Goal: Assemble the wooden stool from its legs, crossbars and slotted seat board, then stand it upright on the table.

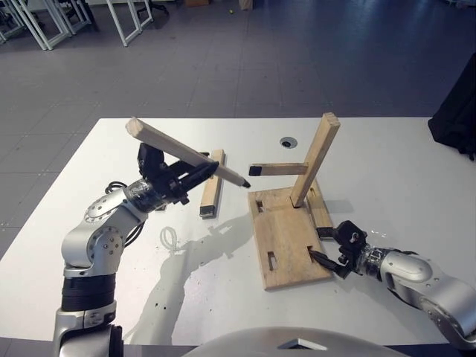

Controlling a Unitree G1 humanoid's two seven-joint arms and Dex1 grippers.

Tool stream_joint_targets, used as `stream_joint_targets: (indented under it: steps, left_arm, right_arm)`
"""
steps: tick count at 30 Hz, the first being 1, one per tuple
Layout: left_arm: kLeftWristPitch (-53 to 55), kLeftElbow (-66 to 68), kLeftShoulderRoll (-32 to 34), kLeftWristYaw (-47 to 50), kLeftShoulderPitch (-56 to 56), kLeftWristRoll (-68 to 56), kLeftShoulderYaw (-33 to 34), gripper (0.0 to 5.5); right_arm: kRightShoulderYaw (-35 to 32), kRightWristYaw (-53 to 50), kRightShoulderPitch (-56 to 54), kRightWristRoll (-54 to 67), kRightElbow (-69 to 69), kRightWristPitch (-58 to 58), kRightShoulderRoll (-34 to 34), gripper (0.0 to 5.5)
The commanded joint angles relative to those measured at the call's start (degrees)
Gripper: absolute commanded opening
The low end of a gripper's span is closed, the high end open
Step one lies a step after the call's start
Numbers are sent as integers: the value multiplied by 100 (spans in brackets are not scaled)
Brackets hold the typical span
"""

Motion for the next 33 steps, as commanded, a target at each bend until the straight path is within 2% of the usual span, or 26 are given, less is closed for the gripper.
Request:
stream_joint_targets:
  steps: [1, 9, 14, 17, 22, 28, 33]
  left_arm:
    - [117, 57, 92, -422, -47, 75, -275, 204]
    - [-560, 600, -376, -579, 65, 1001, -1194, 204]
    - [-1044, 1158, -645, -421, 127, 1399, -1312, 204]
    - [-1178, 1229, -566, -335, 115, 1719, -1445, 204]
    - [-405, 861, -21, 208, -220, 2548, -1995, 204]
    - [1238, 412, 130, 491, -708, 2199, -2319, 204]
    - [1131, 784, 292, 463, -988, 2548, -2630, 204]
  right_arm:
    - [66, 577, -97, -450, 703, -114, -471, 387]
    - [43, 942, -356, -709, 905, -256, -342, 387]
    - [60, 1057, -424, -804, 897, -253, -284, 387]
    - [61, 1086, -424, -876, 876, -240, -223, 387]
    - [1, 980, -325, -862, 626, -94, -54, 387]
    - [32, 897, -232, -958, 522, -16, 94, 387]
    - [56, 933, -314, -1040, 577, -5, 178, 387]
